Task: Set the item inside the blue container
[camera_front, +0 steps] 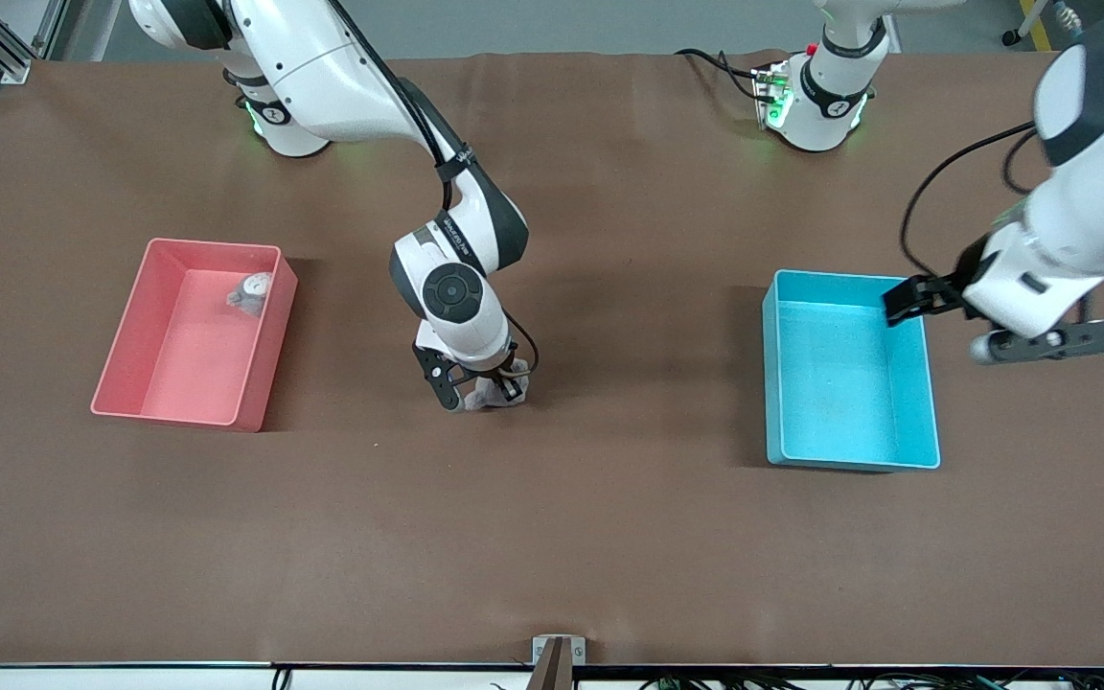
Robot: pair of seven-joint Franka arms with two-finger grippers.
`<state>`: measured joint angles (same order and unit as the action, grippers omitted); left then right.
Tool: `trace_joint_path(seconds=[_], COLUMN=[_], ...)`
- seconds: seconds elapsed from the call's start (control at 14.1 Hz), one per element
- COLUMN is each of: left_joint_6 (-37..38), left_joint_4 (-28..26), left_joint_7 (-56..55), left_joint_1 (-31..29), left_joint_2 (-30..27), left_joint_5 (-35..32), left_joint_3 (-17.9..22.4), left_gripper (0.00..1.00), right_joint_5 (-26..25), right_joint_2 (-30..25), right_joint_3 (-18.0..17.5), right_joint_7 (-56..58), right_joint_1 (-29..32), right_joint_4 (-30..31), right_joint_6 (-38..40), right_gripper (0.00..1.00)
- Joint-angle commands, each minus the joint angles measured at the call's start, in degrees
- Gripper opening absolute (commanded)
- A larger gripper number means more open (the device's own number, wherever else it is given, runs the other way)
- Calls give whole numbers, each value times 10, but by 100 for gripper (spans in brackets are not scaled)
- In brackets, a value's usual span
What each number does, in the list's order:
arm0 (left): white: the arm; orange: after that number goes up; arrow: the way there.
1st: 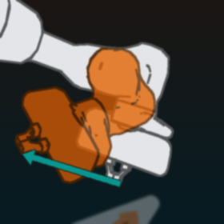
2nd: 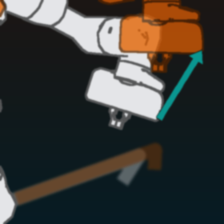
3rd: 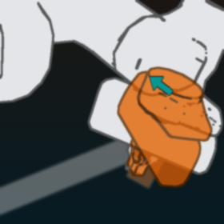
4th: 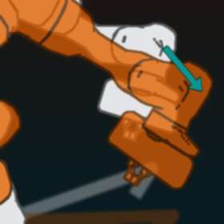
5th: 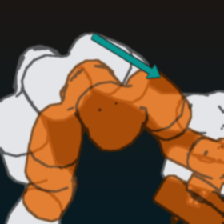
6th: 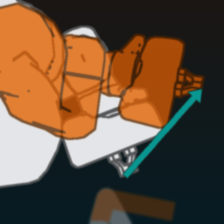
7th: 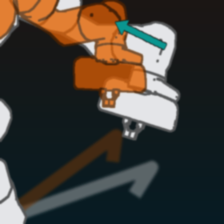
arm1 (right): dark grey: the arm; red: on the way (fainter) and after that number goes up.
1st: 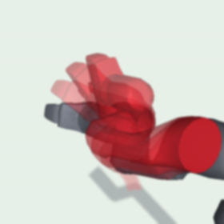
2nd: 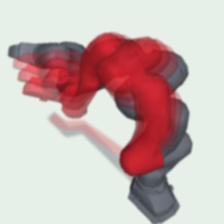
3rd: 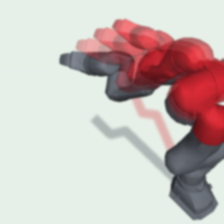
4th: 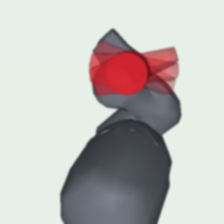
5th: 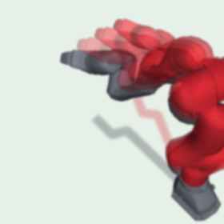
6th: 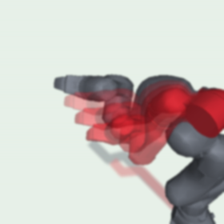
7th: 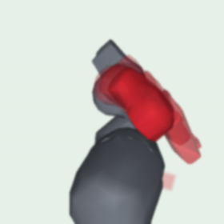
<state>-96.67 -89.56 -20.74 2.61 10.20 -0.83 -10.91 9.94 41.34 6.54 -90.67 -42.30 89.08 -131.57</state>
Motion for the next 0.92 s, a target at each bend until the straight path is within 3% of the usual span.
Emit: trace_joint_path(seconds=[0.0,0.28,0.64,0.85], left_joint_6=[-5,-44,-147,-217], left_joint_4=[47,66,83,126], left_joint_7=[-90,-175,-307,-428], left_joint_1=[48,85,141,210], left_joint_2=[52,110,182,245], left_joint_5=[-1,1,5,5], left_joint_3=[0,-1,-3,-2], left_gripper=[100,100,100,100], right_joint_5=[-9,-6,3,3], right_joint_2=[-1,-24,-115,-192], right_joint_3=[3,2,4,5], right_joint_7=[-6,26,219,339], right_joint_1=[3,40,131,199], right_joint_4=[-4,-29,-22,58], right_joint_6=[11,82,224,241], right_gripper=[100,100,100,100])
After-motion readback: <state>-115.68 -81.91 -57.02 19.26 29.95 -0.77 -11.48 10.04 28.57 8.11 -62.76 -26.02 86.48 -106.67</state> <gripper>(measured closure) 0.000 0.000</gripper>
